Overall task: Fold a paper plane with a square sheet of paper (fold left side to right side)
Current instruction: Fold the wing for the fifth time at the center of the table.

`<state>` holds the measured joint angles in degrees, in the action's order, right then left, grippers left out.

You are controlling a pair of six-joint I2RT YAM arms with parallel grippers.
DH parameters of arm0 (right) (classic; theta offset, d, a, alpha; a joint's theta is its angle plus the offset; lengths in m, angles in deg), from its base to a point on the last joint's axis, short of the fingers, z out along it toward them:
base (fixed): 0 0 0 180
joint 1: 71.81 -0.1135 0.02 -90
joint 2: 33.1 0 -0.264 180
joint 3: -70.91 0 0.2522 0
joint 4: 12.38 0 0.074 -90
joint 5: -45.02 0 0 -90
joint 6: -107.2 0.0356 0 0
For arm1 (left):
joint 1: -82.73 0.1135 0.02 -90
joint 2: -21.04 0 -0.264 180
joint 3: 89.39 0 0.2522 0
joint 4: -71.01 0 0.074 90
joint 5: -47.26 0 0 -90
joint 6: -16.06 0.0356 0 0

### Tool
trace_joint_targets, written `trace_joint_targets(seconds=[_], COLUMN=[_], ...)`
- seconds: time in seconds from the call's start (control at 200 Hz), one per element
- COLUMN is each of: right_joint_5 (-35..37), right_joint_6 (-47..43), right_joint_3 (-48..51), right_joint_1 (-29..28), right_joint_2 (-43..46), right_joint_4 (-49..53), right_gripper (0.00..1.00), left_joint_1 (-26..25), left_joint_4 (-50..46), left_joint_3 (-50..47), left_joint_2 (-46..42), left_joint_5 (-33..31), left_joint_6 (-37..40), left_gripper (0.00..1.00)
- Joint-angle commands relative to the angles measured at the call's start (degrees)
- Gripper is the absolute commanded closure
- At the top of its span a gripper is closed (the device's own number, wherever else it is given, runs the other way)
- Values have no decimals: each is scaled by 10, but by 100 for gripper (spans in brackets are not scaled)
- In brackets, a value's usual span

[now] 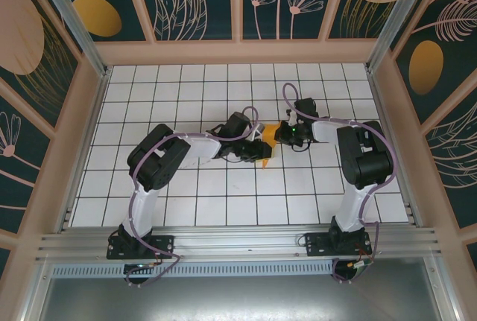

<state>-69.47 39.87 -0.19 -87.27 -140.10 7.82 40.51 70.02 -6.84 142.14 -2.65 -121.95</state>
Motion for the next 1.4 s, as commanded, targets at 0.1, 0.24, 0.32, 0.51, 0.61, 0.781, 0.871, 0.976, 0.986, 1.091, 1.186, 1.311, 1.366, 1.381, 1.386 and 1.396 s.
trace_joint_targets(seconds=[0.1, 0.24, 0.32, 0.51, 0.61, 0.781, 0.871, 0.976, 0.986, 1.091, 1.186, 1.311, 1.366, 1.381, 1.386, 1.396], right_joint_5=[24, 23, 25, -26, -44, -108, -121, -126, -125, -109, -94, -74, -67, -64, -62, -61], right_joint_6=[-18, -18, -18, -8, -9, 3, 8, 14, 15, 15, 8, -1, -5, -6, -7, -8], right_joint_3=[12, 6, 4, 18, 32, 72, 82, 77, 76, 71, 65, 60, 57, 55, 54, 54], right_joint_1=[0, 0, 1, 18, 25, 17, 3, -10, -11, -16, -18, -18, -17, -18, -17, -17], right_joint_2=[-24, -22, -14, 56, 92, 117, 115, 95, 92, 73, 54, 37, 33, 32, 31, 30], right_joint_4=[53, 56, 54, -12, -25, -49, -63, -74, -74, -78, -70, -67, -68, -67, -65, -65], right_gripper=[100, 100, 100, 100, 100, 100, 100, 100, 100, 100, 100, 100, 100, 100, 100, 100], left_joint_1=[-10, -17, -17, -21, -23, -26, -27, -27, -27, -27, -27, -27, -27, -27, -27, -27], left_joint_4=[-32, -48, -70, -109, -113, -118, -117, -118, -118, -119, -119, -121, -122, -122, -122, -122], left_joint_3=[-4, 2, 1, -1, 0, 2, 1, 1, 1, -1, -2, -3, -4, -4, -4, -4], left_joint_2=[22, 28, 29, 31, 35, 43, 42, 41, 40, 39, 38, 36, 36, 35, 35, 35], left_joint_5=[-13, -25, -45, -84, -94, -100, -101, -101, -101, -104, -105, -106, -105, -106, -106, -106], left_joint_6=[19, 23, 30, 39, 38, 42, 42, 43, 43, 43, 43, 45, 45, 46, 45, 45], left_gripper=[72, 72, 74, 80, 85, 89, 89, 89, 89, 89, 89, 89, 89, 89, 89, 89])
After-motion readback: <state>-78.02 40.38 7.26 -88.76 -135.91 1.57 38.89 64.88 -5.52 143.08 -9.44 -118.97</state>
